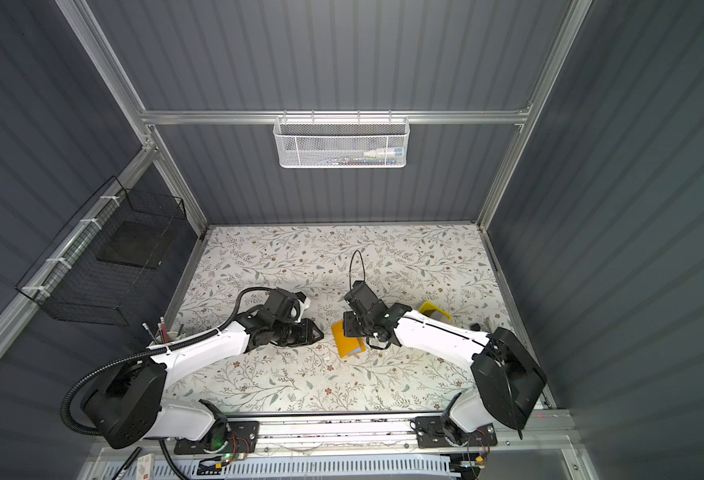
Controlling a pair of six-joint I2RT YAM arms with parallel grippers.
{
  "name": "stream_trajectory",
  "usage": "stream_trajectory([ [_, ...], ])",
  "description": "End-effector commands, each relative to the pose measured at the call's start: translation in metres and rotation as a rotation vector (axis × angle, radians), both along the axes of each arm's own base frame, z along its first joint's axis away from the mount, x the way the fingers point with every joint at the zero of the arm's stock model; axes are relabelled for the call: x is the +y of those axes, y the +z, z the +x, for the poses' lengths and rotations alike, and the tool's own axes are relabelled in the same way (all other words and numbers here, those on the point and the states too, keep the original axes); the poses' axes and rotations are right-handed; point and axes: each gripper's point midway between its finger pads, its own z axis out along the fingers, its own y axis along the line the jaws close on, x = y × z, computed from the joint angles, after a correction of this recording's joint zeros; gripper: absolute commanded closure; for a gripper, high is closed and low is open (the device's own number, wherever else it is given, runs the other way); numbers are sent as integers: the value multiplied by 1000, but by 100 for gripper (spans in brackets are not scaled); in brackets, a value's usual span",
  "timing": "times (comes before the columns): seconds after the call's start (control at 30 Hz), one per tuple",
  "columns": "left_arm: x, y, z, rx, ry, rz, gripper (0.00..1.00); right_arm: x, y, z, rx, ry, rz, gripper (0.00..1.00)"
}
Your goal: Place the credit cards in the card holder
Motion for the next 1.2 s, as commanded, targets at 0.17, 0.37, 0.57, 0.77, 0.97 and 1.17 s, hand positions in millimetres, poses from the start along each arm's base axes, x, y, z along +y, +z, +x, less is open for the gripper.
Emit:
stream_trajectory([
  [0.17, -12, 0, 0, 6, -16, -55, 60, -9, -24, -8, 71, 50, -9, 87],
  [0.37, -14, -1, 0, 4, -19, -50, 60, -27, -43, -5, 95, -10, -85, 88],
  [0.57, -16, -3, 0, 7, -21, -45, 60, -34, -60, -9, 125, -20, -130, 89],
  [0.77, -15, -5, -1, 13, -20, -42, 60, -40, -67, -8, 128, -34, -148, 89],
  [0.97, -20, -10, -3, 23, -26, -38, 60, -43, -71, -7, 135, -38, -152, 89],
  [1.17, -30, -21, -6, 40, -38, -32, 62, -31, -70, -13, 142, 17, -79, 89],
])
